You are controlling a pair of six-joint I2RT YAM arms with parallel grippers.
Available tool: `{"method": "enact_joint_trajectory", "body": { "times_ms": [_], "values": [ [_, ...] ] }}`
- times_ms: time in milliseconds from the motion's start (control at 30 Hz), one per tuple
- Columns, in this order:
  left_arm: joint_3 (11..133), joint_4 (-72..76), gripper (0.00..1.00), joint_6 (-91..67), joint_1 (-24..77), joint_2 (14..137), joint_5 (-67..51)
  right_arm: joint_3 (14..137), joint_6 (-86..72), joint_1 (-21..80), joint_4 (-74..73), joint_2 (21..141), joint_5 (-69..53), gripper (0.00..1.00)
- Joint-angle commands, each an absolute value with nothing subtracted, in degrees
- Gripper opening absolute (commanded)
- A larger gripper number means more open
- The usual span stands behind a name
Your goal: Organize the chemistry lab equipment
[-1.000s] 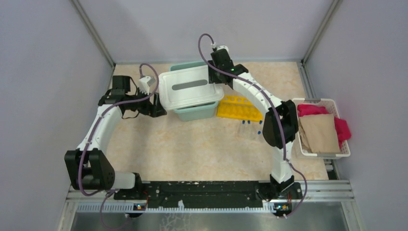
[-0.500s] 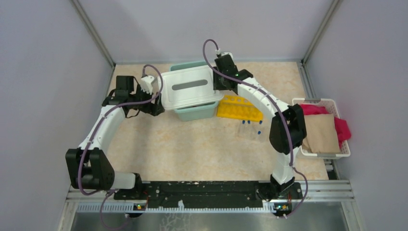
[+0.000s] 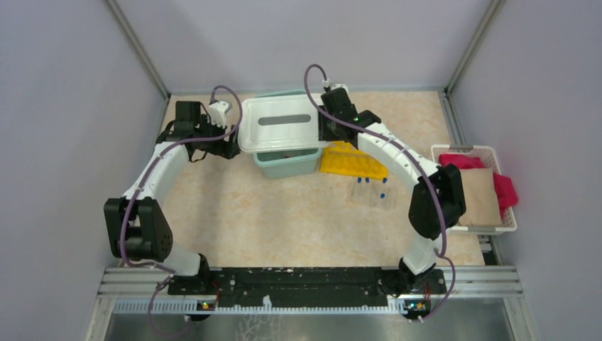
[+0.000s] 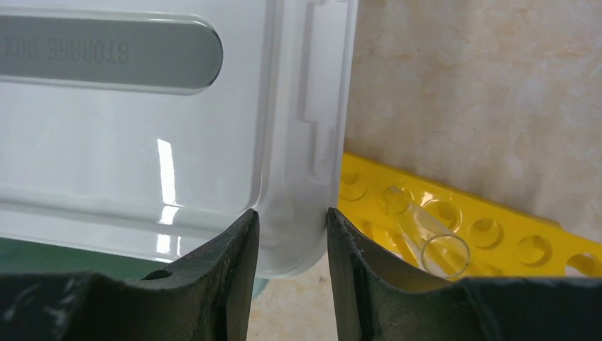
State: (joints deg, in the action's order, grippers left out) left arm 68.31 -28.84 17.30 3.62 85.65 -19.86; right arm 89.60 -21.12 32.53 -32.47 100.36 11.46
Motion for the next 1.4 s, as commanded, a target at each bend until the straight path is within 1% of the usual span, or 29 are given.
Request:
{"method": "enact_joint_trajectory", "body": {
  "times_ms": [0,167,300,467,633,767,967,1033,1100,1233,1367],
  "values": [
    [71.2,-25.8,0.85,16.2,3.9,87.5,-16.5,88.1,-22.2,35.1,-30.4,95.8,11.6,0.39],
    [72.5,-24.7,0.85,15.7,3.8,90.1,-13.3,87.4,-22.7,37.7,-31.5,95.0,11.8,0.39],
    [73.1,-23.3,0.85,14.8,3.5,91.4,-10.9,88.8,-23.4,39.3,-34.6,94.9,8.1,0.39],
    [74.8,-23.8,0.85,13.4,0.7,91.3,-13.4,98.4,-21.5,39.4,-45.0,96.1,5.3,0.51],
    [74.6,-24.7,0.87,13.4,-1.9,88.4,-16.3,104.3,-19.0,37.5,-45.6,95.2,6.5,0.64],
    [72.8,-24.5,0.87,13.1,-2.2,87.2,-18.0,114.1,-18.1,32.5,-41.2,102.7,6.2,0.66],
    [71.1,-26.9,0.87,12.0,-2.1,87.3,-22.4,138.2,-13.0,30.0,-41.9,123.0,9.7,0.66],
    [69.5,-25.9,0.88,11.2,-2.0,87.0,-23.2,143.1,-13.7,28.9,-41.5,128.0,6.8,0.68],
    [68.1,-24.4,0.88,11.0,-2.0,86.9,-22.9,142.4,-16.1,27.5,-38.7,130.0,2.3,0.68],
    [69.1,-23.8,0.88,10.7,-2.0,88.6,-22.7,133.6,-17.4,26.7,-31.2,128.2,-1.5,0.68],
    [71.6,-23.1,0.87,9.5,-1.5,91.4,-22.9,128.7,-17.5,26.7,-29.5,126.9,-3.2,0.68]
  ]
}}
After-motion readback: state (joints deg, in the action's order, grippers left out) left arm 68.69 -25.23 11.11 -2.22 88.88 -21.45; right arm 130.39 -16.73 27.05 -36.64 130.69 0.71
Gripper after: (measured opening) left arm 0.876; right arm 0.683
